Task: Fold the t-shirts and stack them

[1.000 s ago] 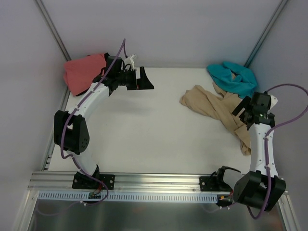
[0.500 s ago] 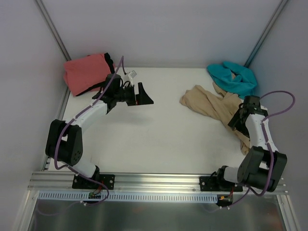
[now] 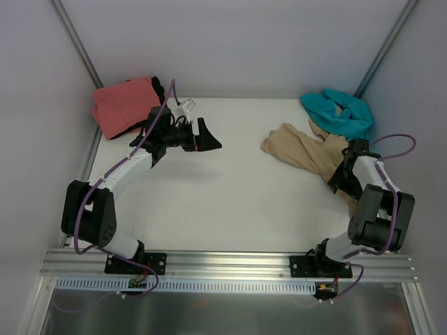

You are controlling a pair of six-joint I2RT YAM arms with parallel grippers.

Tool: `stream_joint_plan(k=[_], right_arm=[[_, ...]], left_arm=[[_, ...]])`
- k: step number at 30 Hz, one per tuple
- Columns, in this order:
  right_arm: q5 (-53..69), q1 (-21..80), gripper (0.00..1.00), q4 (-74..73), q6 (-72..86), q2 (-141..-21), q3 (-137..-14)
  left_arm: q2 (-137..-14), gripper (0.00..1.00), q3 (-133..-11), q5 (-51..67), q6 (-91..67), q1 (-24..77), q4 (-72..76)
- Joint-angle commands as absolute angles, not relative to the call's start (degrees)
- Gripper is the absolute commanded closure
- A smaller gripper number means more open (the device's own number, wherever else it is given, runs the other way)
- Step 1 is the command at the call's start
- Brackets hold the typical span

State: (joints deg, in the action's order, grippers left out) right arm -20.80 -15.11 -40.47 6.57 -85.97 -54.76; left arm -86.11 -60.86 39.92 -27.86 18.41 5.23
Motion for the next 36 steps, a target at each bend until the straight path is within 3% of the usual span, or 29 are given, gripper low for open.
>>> stream_joint_plan(k=[1,10,25,28,32,36], right_arm=[[-22.6,-14.9,0.1,-38.3,7.0,-87.0,-57.5],[-24.7,-14.9,0.1,-36.4,4.7,-93.2,-63.9],[-25.5,-14.9,0.22,-36.5,4.3,-95.8,-64.3],[-25.9,-14.9,0.29,-36.6,4.0,-95.5,-63.8],[-26.6,-14.9,0.56,-36.8,4.1,-95.0,-63.2],[-26.9,-14.9,0.61,-36.7,4.6,-94.7,-62.3]], left_arm=[[-83.5,0.01,-60.8,40.3,-26.0,18.8,5.2],[-82.9,0.01,-59.9,40.4,-25.4,18.8,4.7],[-83.2,0.01,-59.9,39.7,-25.1,18.8,3.9],[-83.4,0.01,-60.1,39.6,-25.2,18.8,3.9],[-83.3,0.01,-59.9,39.4,-25.2,18.8,3.8],[-83.1,0.01,-59.6,39.3,-25.2,18.7,3.7]])
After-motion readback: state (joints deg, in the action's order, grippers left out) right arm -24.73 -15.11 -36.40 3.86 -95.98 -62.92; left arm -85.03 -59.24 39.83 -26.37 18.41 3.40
